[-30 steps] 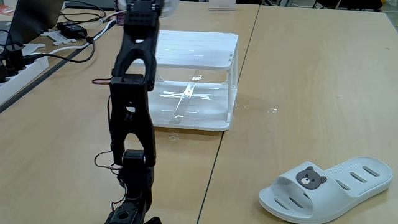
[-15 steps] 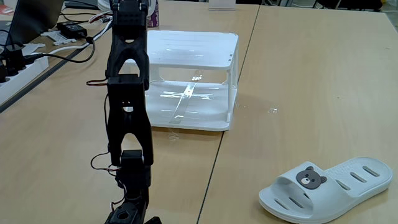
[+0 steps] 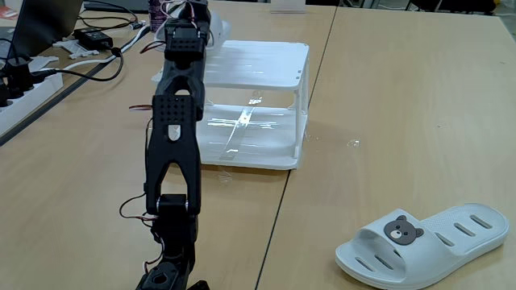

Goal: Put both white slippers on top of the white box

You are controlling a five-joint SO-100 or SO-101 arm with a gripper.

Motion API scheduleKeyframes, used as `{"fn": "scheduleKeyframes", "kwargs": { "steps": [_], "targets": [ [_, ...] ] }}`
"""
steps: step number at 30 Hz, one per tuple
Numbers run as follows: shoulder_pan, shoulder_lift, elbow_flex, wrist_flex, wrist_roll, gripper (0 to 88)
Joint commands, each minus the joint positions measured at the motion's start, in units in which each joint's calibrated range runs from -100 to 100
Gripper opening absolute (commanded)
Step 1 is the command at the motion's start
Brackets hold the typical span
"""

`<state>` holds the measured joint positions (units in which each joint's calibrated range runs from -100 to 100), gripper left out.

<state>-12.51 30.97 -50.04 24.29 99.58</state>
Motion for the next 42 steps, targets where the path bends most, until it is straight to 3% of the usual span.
{"fn": "scheduleKeyframes", "kwargs": {
  "steps": [1,10,19,23,29,32,42],
  "targets": [
    [0.6,1.5,-12.4,-1.0,0.4,0.8],
    [0.3,12.9,-26.0,-1.0,0.4,0.8],
    [-1.0,15.2,-25.5,-0.8,0.4,2.2],
    [-1.1,14.8,-24.6,-0.8,0.4,14.4],
    [-1.1,14.6,-24.6,-0.4,0.4,23.7],
    [-1.1,14.4,-24.4,-0.3,0.4,24.2],
    [-1.0,-4.3,2.2,-0.3,0.4,24.4]
  ]
}}
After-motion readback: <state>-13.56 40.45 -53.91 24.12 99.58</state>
